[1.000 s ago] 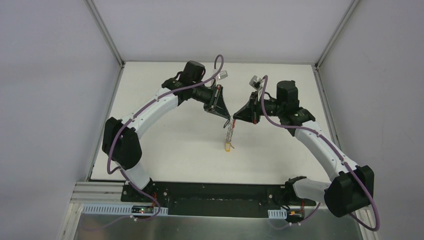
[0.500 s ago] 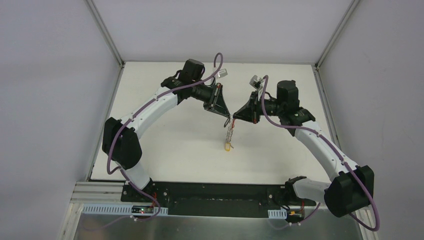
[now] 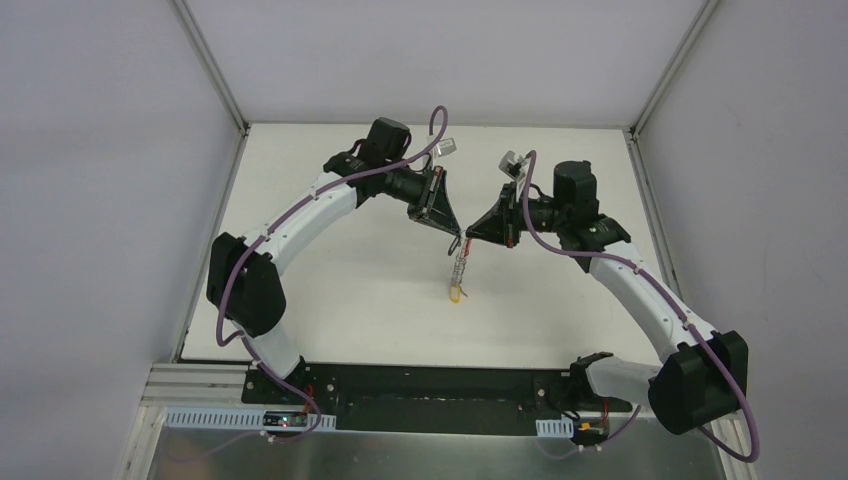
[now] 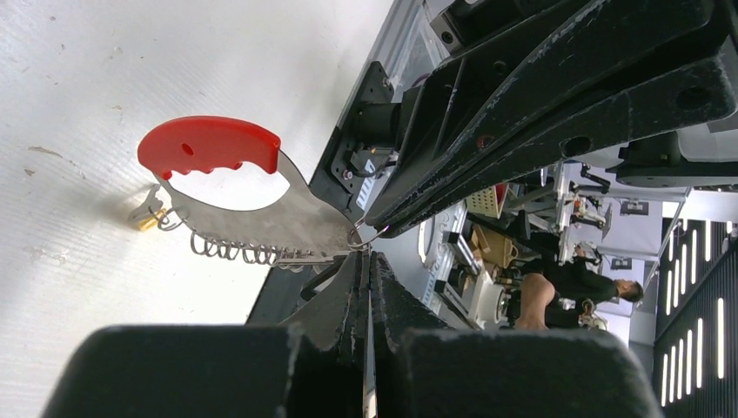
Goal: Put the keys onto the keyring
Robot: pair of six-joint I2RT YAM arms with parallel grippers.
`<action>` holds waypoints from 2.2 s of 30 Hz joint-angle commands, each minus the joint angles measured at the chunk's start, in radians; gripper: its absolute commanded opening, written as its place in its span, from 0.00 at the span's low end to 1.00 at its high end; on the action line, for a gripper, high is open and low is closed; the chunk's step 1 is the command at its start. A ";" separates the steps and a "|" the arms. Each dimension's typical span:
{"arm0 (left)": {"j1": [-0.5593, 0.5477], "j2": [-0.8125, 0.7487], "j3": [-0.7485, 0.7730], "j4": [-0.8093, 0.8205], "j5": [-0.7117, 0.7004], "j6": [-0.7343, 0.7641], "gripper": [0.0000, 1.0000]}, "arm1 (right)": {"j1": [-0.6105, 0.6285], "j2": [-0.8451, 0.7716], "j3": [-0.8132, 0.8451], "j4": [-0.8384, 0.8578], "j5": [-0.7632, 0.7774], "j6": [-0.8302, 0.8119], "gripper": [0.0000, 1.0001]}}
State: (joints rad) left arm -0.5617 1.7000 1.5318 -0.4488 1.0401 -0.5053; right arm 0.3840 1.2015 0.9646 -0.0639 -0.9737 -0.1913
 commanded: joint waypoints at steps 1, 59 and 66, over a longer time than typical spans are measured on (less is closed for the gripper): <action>-0.002 0.001 0.047 0.018 0.040 0.034 0.00 | 0.005 -0.007 0.000 0.030 -0.040 -0.001 0.00; 0.005 -0.008 -0.016 -0.056 0.013 0.117 0.00 | -0.002 -0.033 0.011 0.016 -0.031 -0.003 0.00; 0.006 0.007 -0.008 -0.048 0.037 0.107 0.00 | -0.005 -0.034 0.005 0.023 -0.042 -0.003 0.00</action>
State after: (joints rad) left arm -0.5678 1.7016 1.5223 -0.5087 1.0409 -0.3866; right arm 0.3893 1.2053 0.9646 -0.0753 -0.9760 -0.1940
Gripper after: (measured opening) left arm 0.008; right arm 0.006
